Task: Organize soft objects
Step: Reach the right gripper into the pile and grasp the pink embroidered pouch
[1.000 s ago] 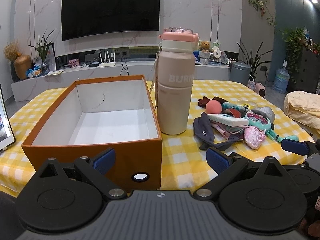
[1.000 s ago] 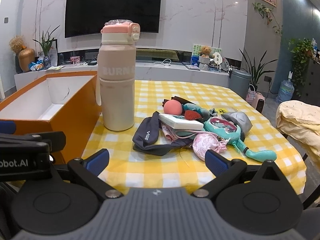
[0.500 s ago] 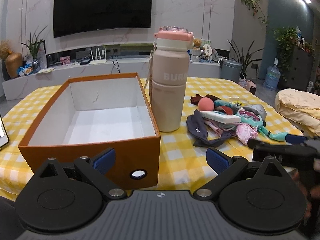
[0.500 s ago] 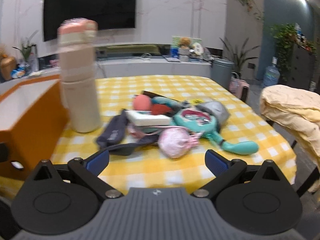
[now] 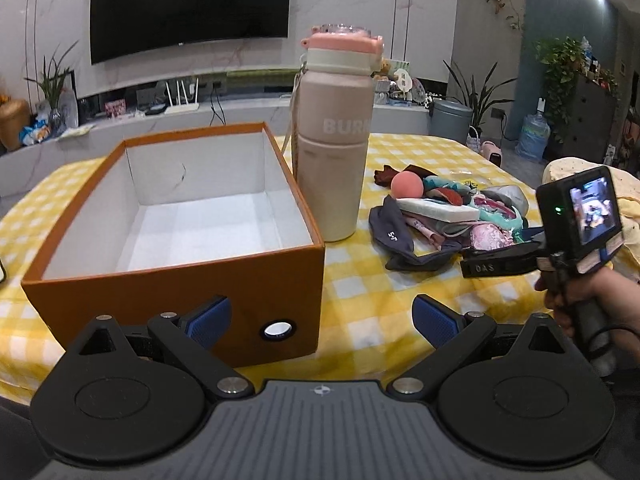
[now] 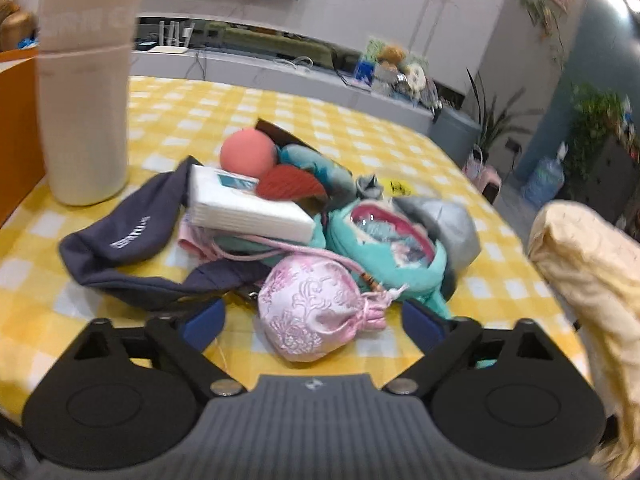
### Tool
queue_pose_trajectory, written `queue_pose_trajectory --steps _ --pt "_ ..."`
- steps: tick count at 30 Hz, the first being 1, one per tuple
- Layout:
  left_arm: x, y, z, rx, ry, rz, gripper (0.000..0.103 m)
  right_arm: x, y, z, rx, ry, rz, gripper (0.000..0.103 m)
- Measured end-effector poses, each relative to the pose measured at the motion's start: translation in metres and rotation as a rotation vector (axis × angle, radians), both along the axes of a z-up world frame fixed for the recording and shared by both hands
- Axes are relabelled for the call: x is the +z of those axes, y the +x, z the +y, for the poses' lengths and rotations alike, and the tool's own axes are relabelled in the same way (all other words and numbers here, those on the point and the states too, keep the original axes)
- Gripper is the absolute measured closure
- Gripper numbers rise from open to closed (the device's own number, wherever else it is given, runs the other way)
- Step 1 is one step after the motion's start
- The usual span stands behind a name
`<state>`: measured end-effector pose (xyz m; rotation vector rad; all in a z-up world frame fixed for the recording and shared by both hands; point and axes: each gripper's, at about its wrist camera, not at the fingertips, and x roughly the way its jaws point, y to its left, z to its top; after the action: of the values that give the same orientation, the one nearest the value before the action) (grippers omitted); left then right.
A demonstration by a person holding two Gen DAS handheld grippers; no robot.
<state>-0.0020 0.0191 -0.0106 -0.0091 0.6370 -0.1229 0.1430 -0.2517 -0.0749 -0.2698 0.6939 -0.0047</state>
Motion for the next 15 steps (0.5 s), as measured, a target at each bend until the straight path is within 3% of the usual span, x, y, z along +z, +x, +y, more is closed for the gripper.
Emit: queue_pose_trajectory --steps 2,8,9,10,15 --pt "-0.001 0.001 -0.002 -0.009 -0.004 0.007 0.000 -0.004 0.007 -0.003 -0.041 -0.002 0.006 0.027" --pt "-0.003 -0.004 -0.012 -0.047 0.031 -0.012 0.000 -0.008 0.018 -0.004 -0.044 -0.015 0.008 0.042" --pt "-0.004 -0.004 -0.015 -0.050 0.038 -0.013 0.000 -0.006 0.017 -0.004 -0.044 -0.008 0.007 0.046" --pt "-0.004 -0.005 -0.016 -0.054 0.044 -0.014 0.000 -0.005 0.016 -0.004 -0.042 -0.002 0.006 0.059" --pt "-0.004 -0.009 -0.026 -0.074 0.077 -0.038 0.000 0.010 0.004 -0.005 -0.004 0.043 -0.017 0.060"
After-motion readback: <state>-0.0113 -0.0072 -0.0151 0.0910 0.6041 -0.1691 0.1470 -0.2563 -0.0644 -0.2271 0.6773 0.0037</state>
